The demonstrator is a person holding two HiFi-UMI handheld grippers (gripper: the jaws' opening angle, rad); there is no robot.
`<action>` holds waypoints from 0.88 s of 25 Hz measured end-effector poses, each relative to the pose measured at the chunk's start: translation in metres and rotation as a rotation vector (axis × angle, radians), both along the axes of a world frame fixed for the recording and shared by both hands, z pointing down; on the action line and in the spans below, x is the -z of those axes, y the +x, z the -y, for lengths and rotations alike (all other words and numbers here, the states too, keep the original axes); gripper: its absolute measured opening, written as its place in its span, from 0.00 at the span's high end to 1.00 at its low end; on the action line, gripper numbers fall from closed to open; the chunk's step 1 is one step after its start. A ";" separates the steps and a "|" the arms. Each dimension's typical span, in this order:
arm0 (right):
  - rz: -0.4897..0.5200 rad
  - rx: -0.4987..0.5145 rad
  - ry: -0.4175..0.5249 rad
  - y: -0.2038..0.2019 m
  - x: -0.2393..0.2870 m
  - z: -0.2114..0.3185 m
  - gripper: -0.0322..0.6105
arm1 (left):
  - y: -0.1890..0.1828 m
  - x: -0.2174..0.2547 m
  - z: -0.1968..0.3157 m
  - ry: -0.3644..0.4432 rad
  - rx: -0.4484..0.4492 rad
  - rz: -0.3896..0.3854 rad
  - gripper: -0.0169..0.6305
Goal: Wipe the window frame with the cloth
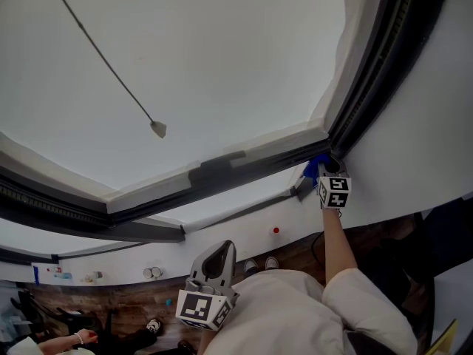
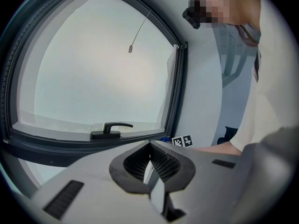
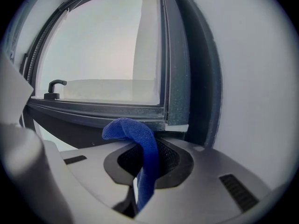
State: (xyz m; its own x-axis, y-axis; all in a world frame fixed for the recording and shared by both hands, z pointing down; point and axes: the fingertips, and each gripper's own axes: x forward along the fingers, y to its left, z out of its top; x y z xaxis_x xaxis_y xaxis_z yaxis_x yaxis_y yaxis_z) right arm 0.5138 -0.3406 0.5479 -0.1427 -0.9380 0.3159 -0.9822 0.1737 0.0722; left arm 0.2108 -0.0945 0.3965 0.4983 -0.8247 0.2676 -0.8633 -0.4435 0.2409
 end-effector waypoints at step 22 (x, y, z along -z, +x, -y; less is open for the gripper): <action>0.252 0.346 0.004 -0.082 0.042 -0.120 0.88 | -0.059 -0.004 -0.031 0.016 0.225 0.014 0.96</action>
State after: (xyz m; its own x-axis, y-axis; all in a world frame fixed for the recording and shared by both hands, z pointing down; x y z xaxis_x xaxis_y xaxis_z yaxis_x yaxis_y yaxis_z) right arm 0.4314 -0.2209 0.5058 -0.5213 -0.8226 0.2273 -0.8532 0.4960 -0.1617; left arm 0.1518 -0.0635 0.4003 0.2972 -0.9190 0.2591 -0.9443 -0.2427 0.2223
